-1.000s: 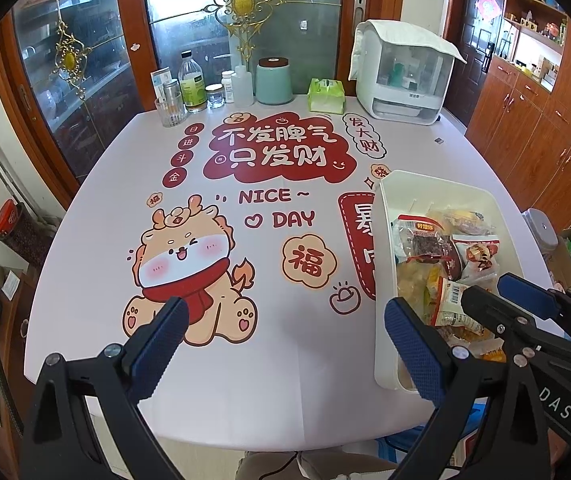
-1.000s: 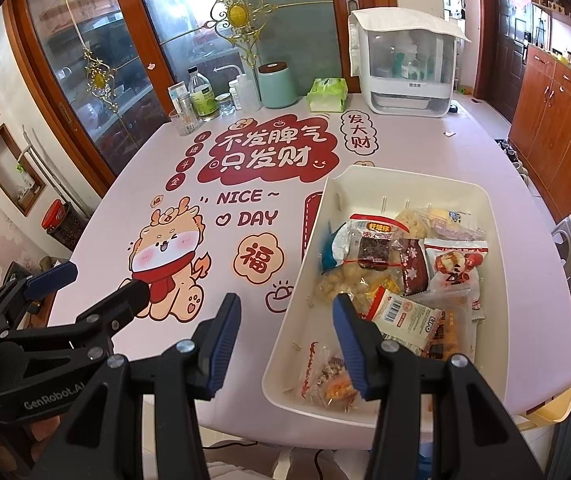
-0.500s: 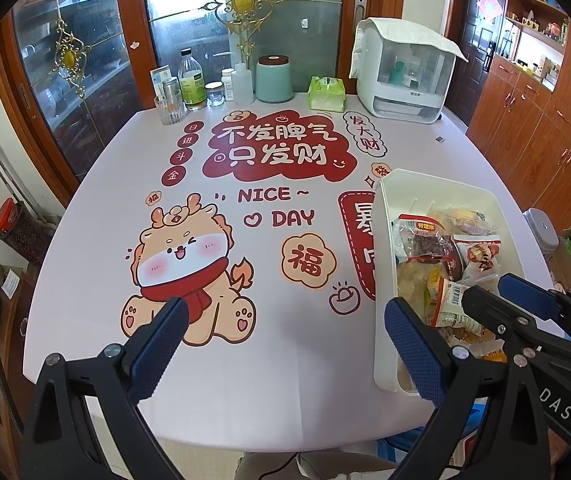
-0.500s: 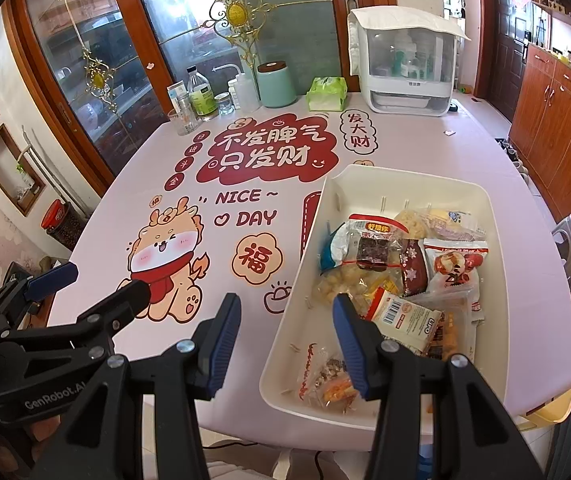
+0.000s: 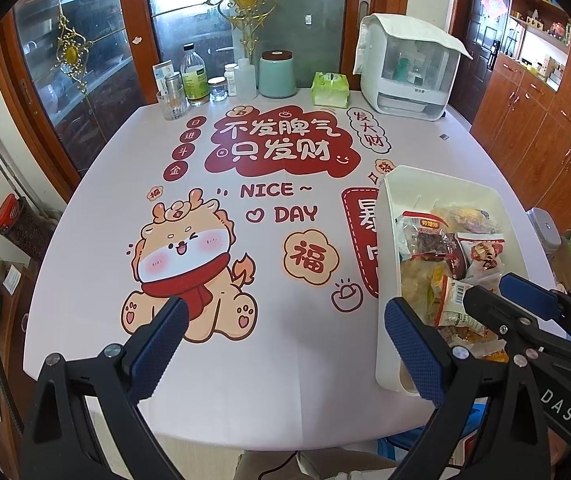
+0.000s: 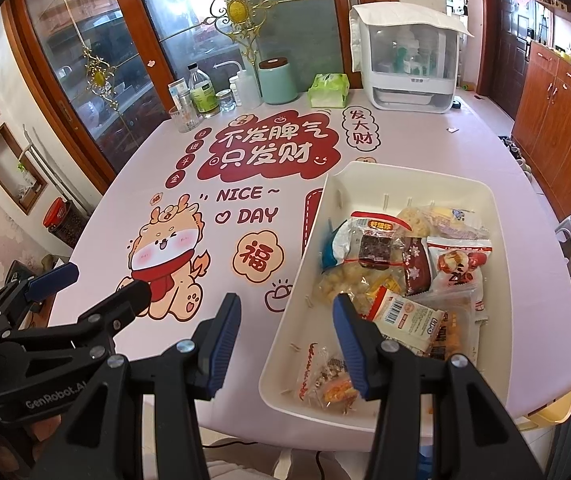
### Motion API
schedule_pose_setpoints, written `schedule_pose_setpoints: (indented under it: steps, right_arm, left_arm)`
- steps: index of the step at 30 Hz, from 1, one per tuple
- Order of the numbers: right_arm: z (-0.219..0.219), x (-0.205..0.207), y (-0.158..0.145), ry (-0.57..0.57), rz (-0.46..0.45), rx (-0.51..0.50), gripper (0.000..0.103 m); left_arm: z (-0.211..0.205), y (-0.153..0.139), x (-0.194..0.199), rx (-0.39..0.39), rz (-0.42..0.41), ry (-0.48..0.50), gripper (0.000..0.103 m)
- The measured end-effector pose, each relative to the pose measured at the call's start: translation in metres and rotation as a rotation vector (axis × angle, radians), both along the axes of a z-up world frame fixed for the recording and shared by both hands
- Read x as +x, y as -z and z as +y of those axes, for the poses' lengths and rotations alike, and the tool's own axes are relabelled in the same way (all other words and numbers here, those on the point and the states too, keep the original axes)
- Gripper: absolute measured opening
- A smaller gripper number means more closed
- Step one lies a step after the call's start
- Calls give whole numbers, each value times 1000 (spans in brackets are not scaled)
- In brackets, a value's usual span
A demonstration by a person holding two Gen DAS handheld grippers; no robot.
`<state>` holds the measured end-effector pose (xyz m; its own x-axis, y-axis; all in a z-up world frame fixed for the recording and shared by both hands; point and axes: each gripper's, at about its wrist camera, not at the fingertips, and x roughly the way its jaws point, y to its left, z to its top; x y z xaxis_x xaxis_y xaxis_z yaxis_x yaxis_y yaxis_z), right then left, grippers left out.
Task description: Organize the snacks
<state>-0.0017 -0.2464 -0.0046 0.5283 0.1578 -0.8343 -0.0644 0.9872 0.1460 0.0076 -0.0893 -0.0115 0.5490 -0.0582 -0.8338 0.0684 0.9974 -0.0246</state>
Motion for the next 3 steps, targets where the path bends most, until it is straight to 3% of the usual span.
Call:
schedule_pose_setpoints:
  steps: [3]
  right_arm:
    - [2,-2,2,-6,2,1,49]
  left_arm:
    - [1,2,0,-1,7,-6,98]
